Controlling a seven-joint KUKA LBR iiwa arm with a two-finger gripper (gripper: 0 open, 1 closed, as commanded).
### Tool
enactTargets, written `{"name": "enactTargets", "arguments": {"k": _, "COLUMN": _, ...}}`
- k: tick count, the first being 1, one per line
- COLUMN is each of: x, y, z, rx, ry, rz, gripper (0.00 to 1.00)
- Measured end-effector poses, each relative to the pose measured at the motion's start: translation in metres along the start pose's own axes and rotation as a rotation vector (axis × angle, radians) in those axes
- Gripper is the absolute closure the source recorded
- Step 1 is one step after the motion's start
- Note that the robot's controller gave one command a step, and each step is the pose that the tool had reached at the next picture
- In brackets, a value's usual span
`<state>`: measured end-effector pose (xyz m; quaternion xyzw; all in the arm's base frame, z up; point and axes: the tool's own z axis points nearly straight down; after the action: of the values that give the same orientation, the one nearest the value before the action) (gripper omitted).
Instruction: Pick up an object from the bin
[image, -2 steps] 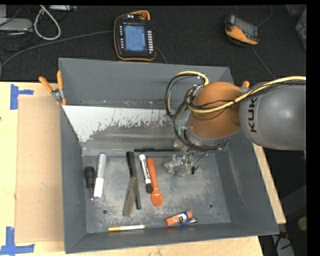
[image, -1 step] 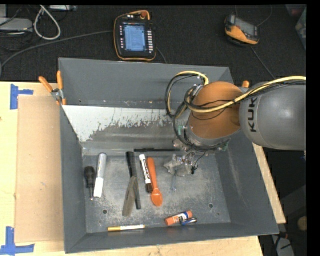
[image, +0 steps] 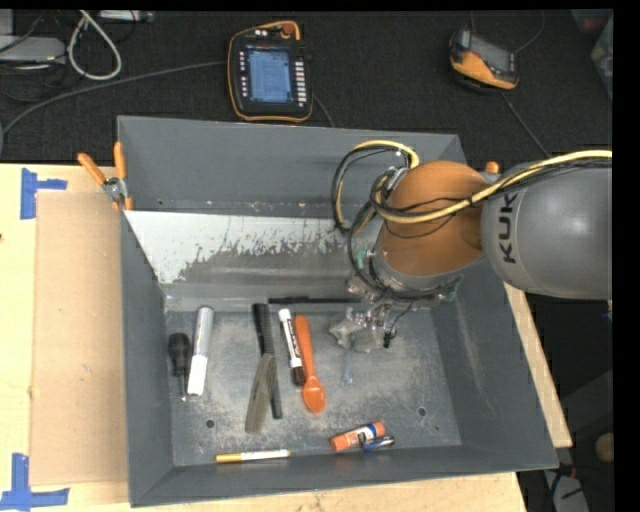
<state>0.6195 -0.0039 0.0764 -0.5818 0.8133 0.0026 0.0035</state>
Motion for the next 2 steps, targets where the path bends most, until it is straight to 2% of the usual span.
{"name": "enactTargets", "arguments": {"k": 1, "x": 0.000, "y": 0.002, "z": -0.023, "rx": -0.008, "ry": 0.002, "rz": 0.002, "gripper": 1.00}}
{"name": "enactTargets", "arguments": {"k": 2, "x": -0.002, "y": 0.000, "z": -0.050, "rx": 0.000, "ry": -0.001, "rz": 0.004, "gripper": 1.00}}
